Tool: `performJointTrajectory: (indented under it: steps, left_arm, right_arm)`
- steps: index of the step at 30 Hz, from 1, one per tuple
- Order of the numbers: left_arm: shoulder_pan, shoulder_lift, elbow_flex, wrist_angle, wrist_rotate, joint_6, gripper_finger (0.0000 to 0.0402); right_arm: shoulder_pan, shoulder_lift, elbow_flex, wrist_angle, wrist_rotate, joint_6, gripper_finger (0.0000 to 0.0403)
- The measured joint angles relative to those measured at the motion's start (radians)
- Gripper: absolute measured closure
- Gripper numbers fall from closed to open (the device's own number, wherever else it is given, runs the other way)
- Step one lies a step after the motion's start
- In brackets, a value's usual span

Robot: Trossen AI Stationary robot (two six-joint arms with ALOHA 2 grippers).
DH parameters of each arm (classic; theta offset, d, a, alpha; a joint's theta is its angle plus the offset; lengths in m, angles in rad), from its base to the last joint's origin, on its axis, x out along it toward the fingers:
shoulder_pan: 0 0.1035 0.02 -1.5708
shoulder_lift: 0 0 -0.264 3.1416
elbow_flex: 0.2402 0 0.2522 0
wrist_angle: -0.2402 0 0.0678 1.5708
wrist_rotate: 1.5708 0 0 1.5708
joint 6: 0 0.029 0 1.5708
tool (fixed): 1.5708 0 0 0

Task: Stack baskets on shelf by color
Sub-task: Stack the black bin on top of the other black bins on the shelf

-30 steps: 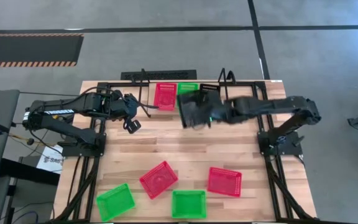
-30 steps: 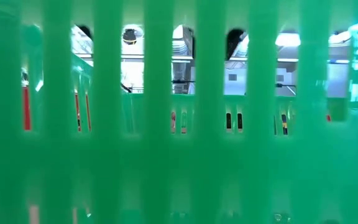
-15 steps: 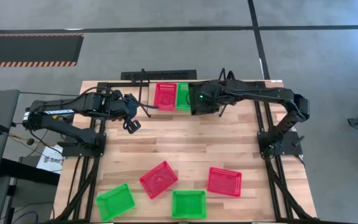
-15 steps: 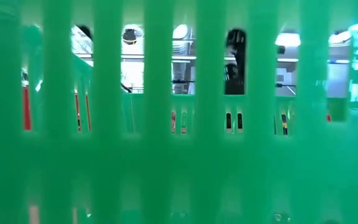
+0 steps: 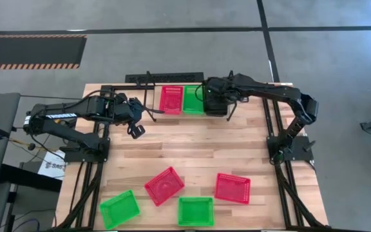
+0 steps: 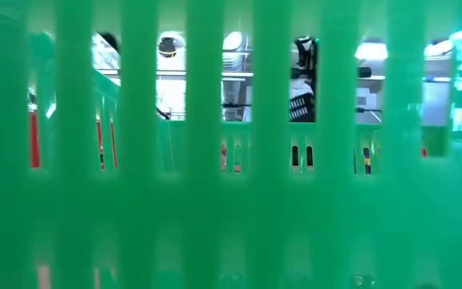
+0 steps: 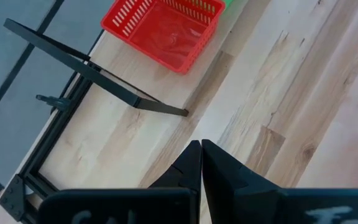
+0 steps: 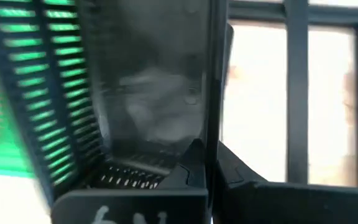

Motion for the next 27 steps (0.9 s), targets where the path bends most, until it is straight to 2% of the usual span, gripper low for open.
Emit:
performJointTrajectory:
  steps: [14, 27]
  left_arm:
    - [0.0, 0.0, 0.0, 0.001, 0.0, 0.004, 0.0401]
    - [0.0, 0.0, 0.0, 0.002, 0.0, 0.004, 0.0401]
  right_arm:
    - [0.037, 0.0, 0.0, -0.008, -0.019, 0.08, 0.0396]
    - [0.083, 0.0, 0.0, -0.028, 0.008, 0.052, 0.0307]
